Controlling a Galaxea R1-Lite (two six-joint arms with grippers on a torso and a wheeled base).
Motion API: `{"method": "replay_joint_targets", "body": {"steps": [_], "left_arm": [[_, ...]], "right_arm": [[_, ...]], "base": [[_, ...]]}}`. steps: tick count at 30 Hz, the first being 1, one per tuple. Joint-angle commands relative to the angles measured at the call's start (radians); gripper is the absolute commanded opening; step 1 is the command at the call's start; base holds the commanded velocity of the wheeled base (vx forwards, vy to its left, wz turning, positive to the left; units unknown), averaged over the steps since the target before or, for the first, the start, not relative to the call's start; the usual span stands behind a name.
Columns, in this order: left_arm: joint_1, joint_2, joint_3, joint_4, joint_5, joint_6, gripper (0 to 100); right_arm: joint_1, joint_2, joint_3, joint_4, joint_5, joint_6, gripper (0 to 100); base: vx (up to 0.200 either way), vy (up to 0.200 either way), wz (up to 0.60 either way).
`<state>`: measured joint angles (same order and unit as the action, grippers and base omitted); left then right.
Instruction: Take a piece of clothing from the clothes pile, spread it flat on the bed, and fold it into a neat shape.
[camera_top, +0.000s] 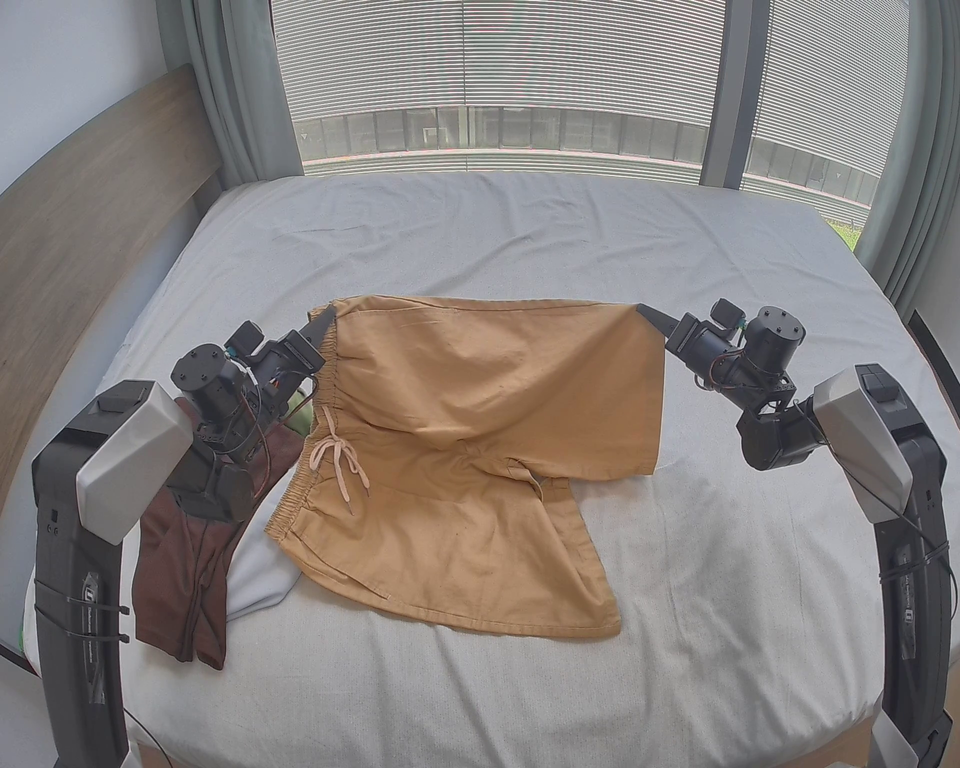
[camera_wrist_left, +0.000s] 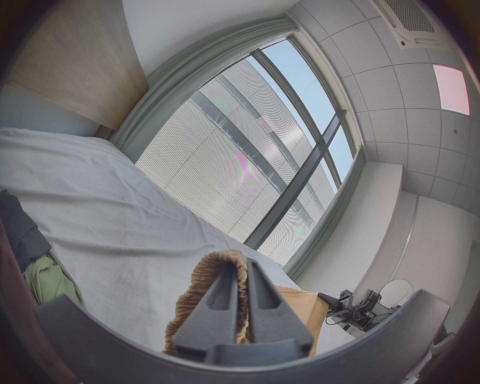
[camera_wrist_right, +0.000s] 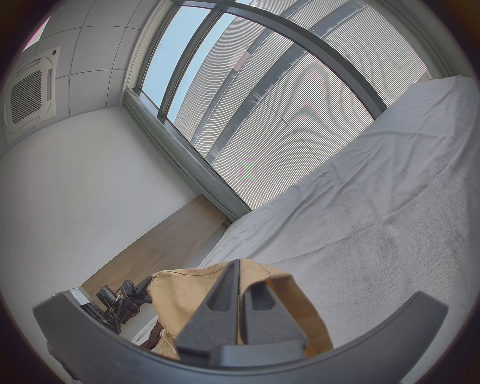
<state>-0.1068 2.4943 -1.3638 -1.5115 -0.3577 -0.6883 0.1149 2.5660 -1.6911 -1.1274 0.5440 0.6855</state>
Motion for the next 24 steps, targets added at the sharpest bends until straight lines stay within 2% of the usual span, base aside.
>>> {"method": "replay_joint_targets", "body": {"steps": [1, 2, 3, 9, 12, 19, 24], "left_arm": [[0.001, 0.018, -0.027, 0.007, 0.002, -0.004, 0], [0.001, 0.023, -0.038, 0.014, 0.003, -0.004, 100], [0.001, 0.025, -0.041, 0.016, 0.005, -0.004, 100], [-0.001, 0.025, -0.067, 0.06, 0.008, -0.005, 100], [-0.01, 0.02, -0.072, 0.093, 0.008, -0.005, 100], [-0.016, 0.006, -0.07, 0.182, 0.016, -0.004, 100], [-0.005, -0.032, -0.057, 0.244, 0.052, 0.004, 100]], "right_arm": [[-0.004, 0.034, -0.027, 0.0, 0.001, 0.0, 0], [-0.006, 0.034, -0.03, 0.0, -0.001, 0.0, 0], [-0.008, 0.036, -0.032, 0.0, -0.001, 0.0, 100], [-0.014, 0.051, -0.073, 0.0, -0.007, 0.0, 100], [-0.02, 0.039, -0.053, -0.003, -0.009, -0.026, 100], [-0.008, -0.043, 0.163, -0.037, -0.007, -0.119, 100], [0.012, -0.061, 0.314, -0.089, -0.006, -0.179, 100]], "base": [[0.0, 0.0, 0.0], [0.0, 0.0, 0.0], [0.0, 0.0, 0.0], [0.0, 0.0, 0.0], [0.0, 0.0, 0.0], [0.0, 0.0, 0.0], [0.0, 0.0, 0.0]]}}
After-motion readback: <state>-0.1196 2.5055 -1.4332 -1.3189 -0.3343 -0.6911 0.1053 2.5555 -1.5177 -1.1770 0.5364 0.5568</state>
